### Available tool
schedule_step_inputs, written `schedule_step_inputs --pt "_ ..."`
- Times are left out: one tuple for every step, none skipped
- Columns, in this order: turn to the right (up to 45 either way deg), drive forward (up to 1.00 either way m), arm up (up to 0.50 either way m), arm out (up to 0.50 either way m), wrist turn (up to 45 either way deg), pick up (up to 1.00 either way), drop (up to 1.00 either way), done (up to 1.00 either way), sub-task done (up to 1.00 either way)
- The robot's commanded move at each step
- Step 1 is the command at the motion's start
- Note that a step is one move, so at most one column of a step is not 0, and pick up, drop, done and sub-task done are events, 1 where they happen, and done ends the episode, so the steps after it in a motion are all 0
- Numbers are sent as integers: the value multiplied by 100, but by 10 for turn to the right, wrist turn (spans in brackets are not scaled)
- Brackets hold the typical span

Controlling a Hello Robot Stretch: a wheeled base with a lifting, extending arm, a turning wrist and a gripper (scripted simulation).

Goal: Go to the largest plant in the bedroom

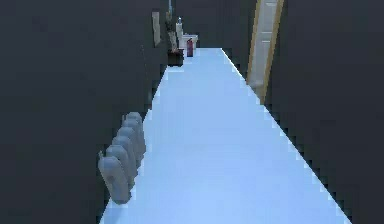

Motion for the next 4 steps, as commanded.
schedule_step_inputs --pt "300 0 0 0 0 0 0 0 0" --pt "0 10 0 0 0 0 0 0 0" --pt "-240 0 0 0 0 0 0 0 0" --pt "0 100 0 0 0 0 0 0 0"
